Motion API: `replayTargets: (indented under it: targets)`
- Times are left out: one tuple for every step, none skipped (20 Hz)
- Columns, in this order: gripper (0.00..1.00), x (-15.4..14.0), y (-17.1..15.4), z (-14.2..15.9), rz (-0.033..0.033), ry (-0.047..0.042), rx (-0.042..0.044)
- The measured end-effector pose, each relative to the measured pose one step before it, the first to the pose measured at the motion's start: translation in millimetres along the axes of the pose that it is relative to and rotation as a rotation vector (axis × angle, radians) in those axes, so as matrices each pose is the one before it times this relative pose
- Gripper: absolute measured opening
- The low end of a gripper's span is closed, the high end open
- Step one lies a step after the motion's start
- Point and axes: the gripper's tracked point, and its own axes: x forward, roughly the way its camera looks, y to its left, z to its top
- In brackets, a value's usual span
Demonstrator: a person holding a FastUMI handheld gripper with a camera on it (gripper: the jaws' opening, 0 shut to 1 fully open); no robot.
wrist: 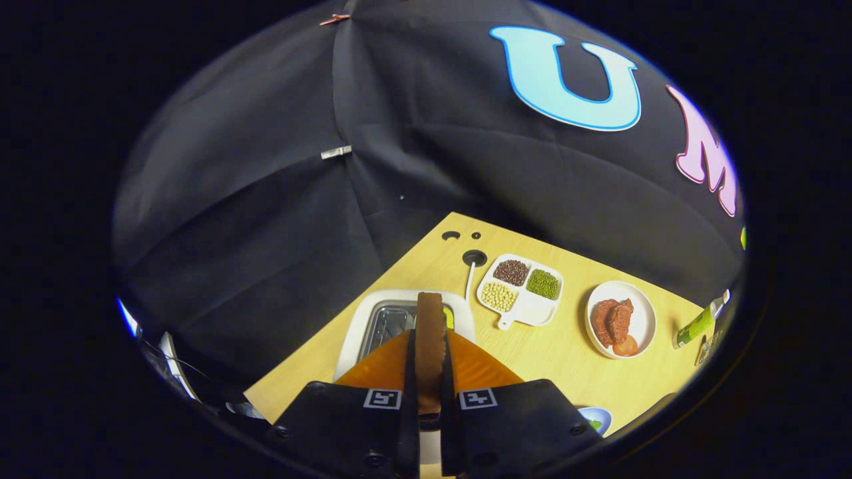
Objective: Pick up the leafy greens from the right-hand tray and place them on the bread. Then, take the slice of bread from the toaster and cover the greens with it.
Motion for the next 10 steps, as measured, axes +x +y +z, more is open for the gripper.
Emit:
replayTargets:
  targets:
    - [0.17,-7.24,-4.14,9.49,-0.00095,-0.01501,0.01030]
    - [0.17,-7.55,-3.66,8.93,-0.00033,-0.01548,0.01001]
    - [0.17,-7.12,-4.67,8.95,0.00032,-0.01618,0.01100]
    - [0.17,-8.99,-6.30,7.34,-0.00029,-0.01491,0.01241]
    - [0.17,-9.74,-7.73,6.14,-0.00476,-0.01526,0.01367]
    - [0.17,-9.81,-7.17,5.26,-0.00242,-0.01133,0.01683]
    - [0.17,-7.49,-7.19,2.99,-0.00198,-0.00767,0.01830]
    - [0.17,-8.58,-9.05,2.25,-0.00313,-0.00670,0.01812]
    - [0.17,-7.82,-9.03,2.33,-0.00014,-0.00434,0.01809]
    - [0.17,-7.25,-7.85,-0.90,0.00579,0.00274,0.01511]
